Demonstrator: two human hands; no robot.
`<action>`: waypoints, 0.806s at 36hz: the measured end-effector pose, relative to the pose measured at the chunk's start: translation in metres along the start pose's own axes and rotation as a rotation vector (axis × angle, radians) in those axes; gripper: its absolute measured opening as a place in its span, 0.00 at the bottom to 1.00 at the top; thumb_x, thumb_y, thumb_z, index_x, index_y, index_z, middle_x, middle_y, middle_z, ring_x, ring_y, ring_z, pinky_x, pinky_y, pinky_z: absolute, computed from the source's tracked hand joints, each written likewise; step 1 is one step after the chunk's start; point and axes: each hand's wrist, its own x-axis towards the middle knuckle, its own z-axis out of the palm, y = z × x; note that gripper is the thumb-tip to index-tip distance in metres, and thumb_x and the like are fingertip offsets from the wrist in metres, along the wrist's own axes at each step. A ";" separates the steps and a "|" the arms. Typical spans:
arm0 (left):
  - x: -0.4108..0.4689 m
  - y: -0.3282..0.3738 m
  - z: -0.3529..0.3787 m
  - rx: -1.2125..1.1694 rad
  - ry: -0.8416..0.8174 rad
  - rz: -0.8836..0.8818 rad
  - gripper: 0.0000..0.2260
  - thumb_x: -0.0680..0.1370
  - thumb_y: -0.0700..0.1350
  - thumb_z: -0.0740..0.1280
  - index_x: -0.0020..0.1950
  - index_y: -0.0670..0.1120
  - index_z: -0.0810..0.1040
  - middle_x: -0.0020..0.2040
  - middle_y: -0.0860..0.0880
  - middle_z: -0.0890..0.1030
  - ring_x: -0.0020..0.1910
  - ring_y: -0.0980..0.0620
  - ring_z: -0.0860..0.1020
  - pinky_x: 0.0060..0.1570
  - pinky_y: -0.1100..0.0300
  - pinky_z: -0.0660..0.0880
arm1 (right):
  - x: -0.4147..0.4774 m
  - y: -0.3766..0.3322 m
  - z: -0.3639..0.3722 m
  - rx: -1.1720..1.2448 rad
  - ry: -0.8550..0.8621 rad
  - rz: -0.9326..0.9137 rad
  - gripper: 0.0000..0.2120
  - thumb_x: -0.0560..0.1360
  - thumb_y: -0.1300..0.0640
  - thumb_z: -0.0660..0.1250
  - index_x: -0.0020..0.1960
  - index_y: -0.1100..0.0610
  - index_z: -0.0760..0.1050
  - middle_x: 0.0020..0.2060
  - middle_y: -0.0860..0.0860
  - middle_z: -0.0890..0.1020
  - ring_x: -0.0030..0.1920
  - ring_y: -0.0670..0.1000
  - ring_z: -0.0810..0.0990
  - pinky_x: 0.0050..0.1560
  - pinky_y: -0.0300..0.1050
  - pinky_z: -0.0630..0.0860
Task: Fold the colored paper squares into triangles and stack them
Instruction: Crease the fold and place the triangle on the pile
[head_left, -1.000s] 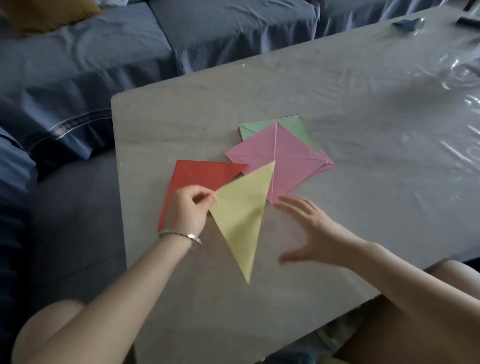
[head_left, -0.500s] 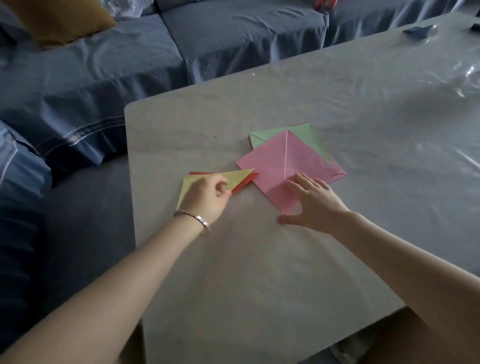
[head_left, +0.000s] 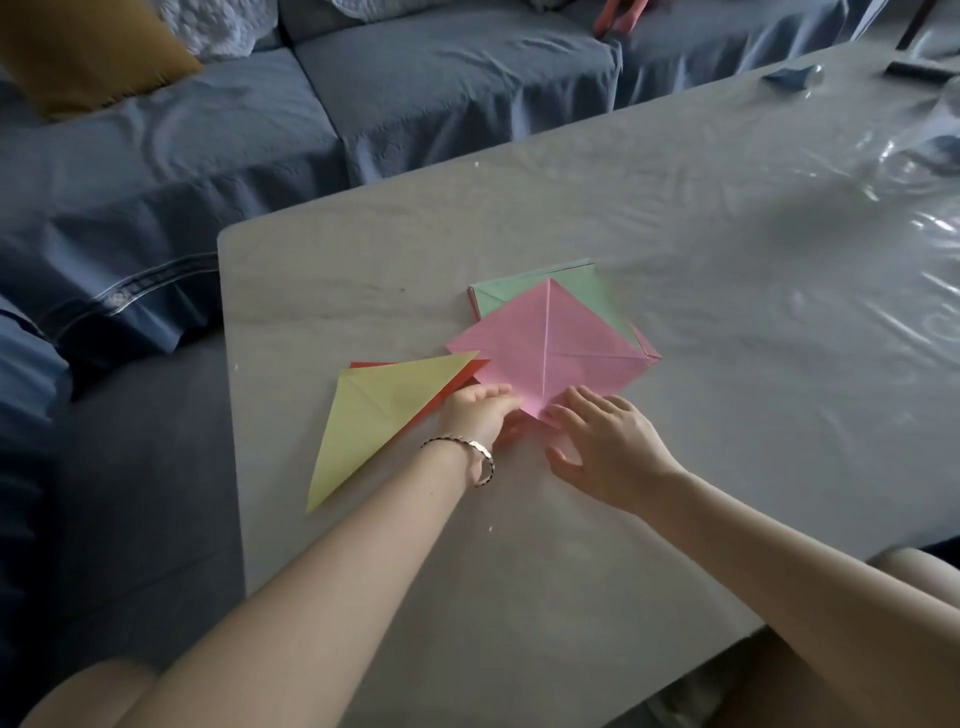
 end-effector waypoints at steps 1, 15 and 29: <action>0.000 -0.001 0.002 0.011 0.004 0.009 0.05 0.71 0.37 0.69 0.41 0.48 0.79 0.44 0.44 0.80 0.48 0.44 0.79 0.57 0.50 0.74 | -0.001 0.000 0.000 0.019 0.005 0.002 0.16 0.67 0.50 0.60 0.47 0.58 0.78 0.42 0.51 0.80 0.42 0.55 0.81 0.38 0.45 0.77; -0.055 -0.011 -0.018 0.101 -0.145 0.249 0.10 0.75 0.37 0.66 0.53 0.48 0.76 0.43 0.51 0.80 0.38 0.53 0.81 0.39 0.59 0.78 | -0.039 0.014 -0.026 0.149 0.298 0.034 0.08 0.70 0.58 0.67 0.46 0.55 0.83 0.49 0.52 0.83 0.51 0.54 0.79 0.55 0.44 0.69; -0.010 -0.016 -0.072 0.660 0.206 0.433 0.12 0.74 0.40 0.66 0.58 0.46 0.76 0.57 0.45 0.76 0.53 0.55 0.75 0.49 0.65 0.67 | -0.076 0.013 -0.036 0.106 0.260 0.004 0.08 0.68 0.59 0.67 0.44 0.57 0.84 0.43 0.51 0.84 0.43 0.53 0.83 0.43 0.48 0.80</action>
